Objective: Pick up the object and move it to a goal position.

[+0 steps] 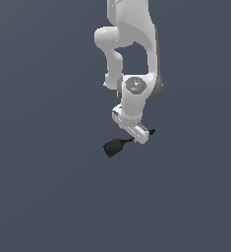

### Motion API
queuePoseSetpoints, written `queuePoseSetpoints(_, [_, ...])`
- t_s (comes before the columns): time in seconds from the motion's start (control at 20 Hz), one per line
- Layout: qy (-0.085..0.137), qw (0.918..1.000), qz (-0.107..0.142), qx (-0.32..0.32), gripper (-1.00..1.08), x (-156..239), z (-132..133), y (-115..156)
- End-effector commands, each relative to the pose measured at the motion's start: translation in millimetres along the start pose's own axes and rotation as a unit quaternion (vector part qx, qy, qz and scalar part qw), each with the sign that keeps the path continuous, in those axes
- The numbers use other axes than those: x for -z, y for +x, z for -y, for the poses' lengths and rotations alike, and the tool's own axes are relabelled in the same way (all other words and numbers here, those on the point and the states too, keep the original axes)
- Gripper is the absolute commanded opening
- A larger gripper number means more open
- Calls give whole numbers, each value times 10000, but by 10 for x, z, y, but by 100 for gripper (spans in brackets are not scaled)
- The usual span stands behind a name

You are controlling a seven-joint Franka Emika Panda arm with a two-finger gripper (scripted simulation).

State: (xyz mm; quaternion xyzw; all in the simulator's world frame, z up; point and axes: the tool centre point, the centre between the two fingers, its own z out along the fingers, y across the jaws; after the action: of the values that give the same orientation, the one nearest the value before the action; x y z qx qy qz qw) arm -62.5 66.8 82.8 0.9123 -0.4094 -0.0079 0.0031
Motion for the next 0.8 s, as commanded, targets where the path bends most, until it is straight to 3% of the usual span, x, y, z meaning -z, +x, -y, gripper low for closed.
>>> queuePoseSetpoints(0.0, [17,9996,-13,-293,100,-40,7,-63])
queuePoseSetpoints(0.75, [67,9931,-51,-1173,100,-159,18,-251])
